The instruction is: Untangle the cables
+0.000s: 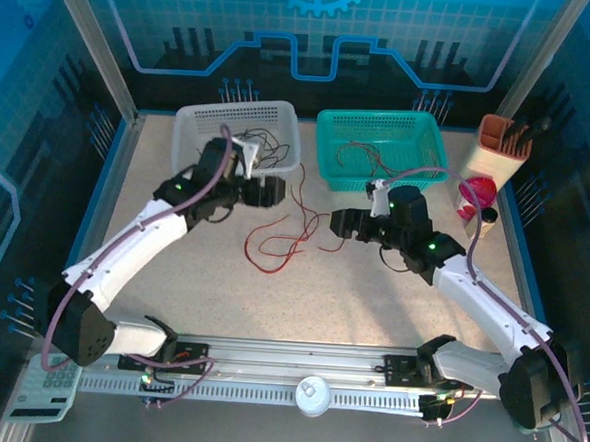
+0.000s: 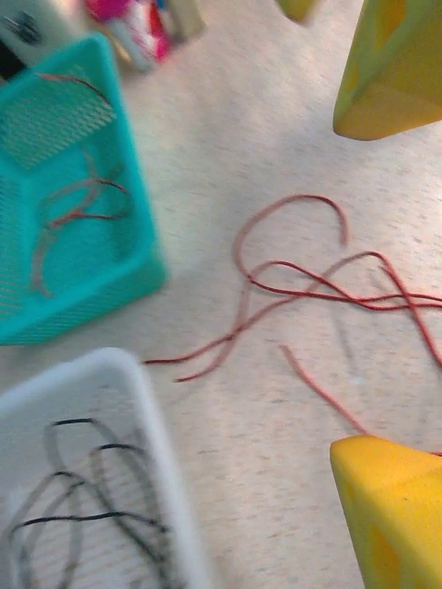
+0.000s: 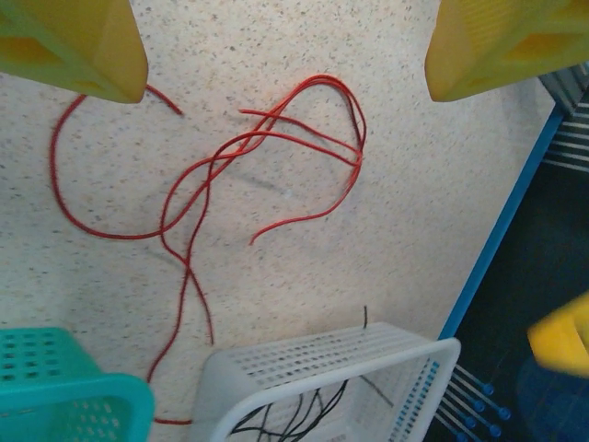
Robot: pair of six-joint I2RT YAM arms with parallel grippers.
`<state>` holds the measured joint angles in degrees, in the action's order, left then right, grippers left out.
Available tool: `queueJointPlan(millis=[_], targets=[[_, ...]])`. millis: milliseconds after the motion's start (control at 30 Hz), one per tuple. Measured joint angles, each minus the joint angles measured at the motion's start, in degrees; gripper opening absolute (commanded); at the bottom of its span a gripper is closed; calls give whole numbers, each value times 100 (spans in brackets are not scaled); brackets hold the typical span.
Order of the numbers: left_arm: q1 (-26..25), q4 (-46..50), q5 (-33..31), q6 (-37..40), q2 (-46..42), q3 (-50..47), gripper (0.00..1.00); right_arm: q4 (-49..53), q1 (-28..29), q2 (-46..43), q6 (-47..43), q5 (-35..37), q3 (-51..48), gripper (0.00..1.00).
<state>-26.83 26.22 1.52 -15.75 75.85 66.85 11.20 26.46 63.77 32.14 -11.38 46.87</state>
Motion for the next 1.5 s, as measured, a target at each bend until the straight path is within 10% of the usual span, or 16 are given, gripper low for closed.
queueJointPlan(millis=[633,1500], targets=[[-1429,258,-1423,1351,1563,337,89,667,-1849,-1019,39,-581,-26,81],[-1672,841,-1346,2039,2470,726,89,673,-1912,-1016,262,-1032,-225,81]])
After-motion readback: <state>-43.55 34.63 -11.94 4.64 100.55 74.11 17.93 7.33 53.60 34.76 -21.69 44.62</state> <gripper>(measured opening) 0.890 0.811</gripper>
